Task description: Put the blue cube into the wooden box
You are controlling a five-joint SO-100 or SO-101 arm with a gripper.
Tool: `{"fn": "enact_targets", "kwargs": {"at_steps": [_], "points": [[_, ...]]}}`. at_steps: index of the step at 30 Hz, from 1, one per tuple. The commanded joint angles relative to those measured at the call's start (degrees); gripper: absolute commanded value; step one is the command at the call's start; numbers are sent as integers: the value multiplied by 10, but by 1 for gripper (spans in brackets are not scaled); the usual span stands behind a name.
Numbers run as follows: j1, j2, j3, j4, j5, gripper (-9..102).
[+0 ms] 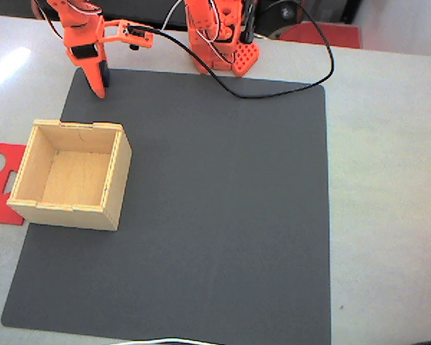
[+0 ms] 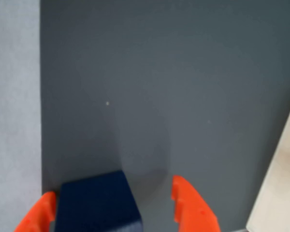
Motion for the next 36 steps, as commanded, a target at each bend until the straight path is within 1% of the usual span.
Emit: {"fn": "enact_targets", "kwargs": {"at_steps": [1,4,5,12,18,22,28,32,36], "points": [[-4,-11,-7,-49,45,18],[0,-11,-5,-63,70,3],[0,-11,-5,-67,82,0],[-4,44,-6,-57,141,0],[-9,161,-5,-43,150,0],[-18,252,-4,-93,166,0],[-54,374,28,-198,276,0],[-99,387,19,-232,361,0],[-151,349,-4,-234,403,0]]}}
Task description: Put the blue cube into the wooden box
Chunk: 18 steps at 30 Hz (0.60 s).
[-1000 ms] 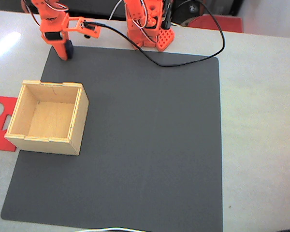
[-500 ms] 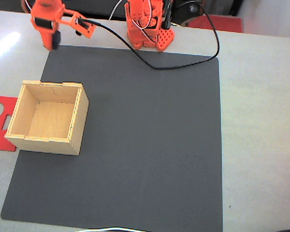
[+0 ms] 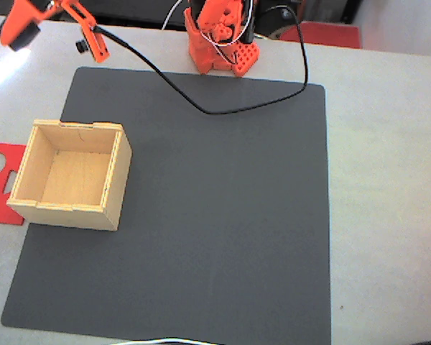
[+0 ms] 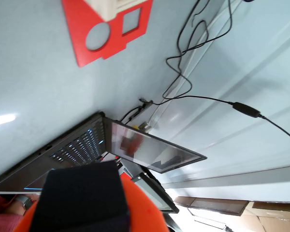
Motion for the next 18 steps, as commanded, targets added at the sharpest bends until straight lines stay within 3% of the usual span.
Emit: {"fn": "enact_targets", "kwargs": {"at_steps": [1,18], "points": [[-40,-26,-47,-4,34,0],[-177,-258,-286,73,142,0]]}}
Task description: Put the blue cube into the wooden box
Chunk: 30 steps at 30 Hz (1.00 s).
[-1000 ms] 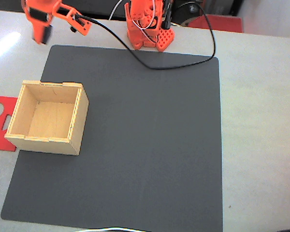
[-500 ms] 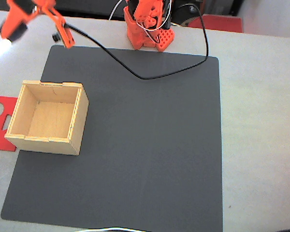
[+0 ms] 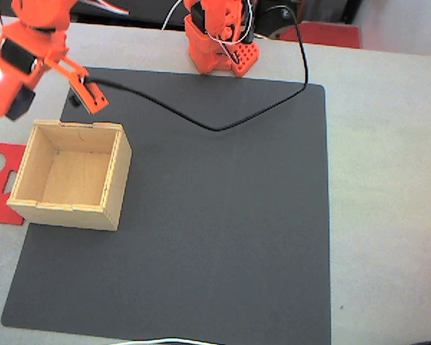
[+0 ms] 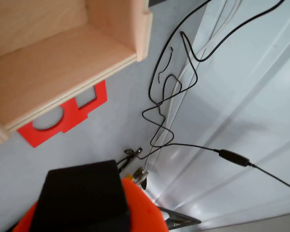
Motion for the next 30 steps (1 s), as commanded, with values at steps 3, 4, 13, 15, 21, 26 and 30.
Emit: {"fn": "enact_targets", "kwargs": {"at_steps": [3,4,13,15,21,26,30], "points": [[-41,-44,-69,1,24,0],[-47,-59,-79,0,31,0],[-97,-179,-135,-2,81,0],[-104,-197,-135,-2,86,0],[-116,-233,-135,0,92,16],[-123,-229,-135,7,92,20],[-126,-219,-135,15,90,21]]}}
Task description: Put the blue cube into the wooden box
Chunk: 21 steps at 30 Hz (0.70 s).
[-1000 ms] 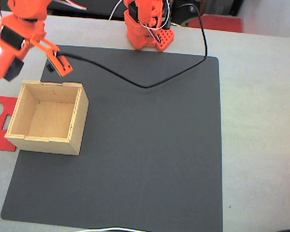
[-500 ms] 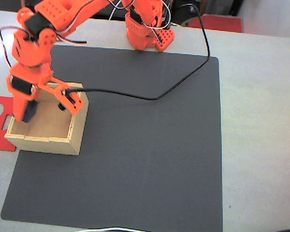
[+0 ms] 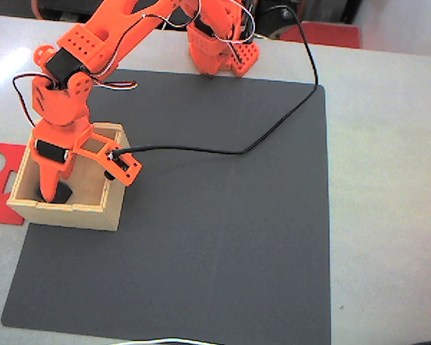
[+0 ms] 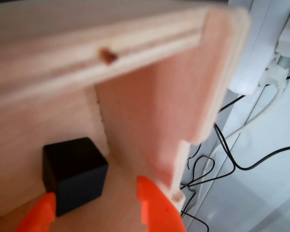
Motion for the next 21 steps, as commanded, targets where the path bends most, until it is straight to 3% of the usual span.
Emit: {"fn": "enact_targets", "kwargs": {"at_steps": [1,3,7,16,21], "points": [[-3,25,-31,6,2,21],[-4,39,-31,14,1,19],[-15,98,-48,51,4,0],[-49,244,-264,263,7,0],[-72,407,-267,321,-11,0]]}}
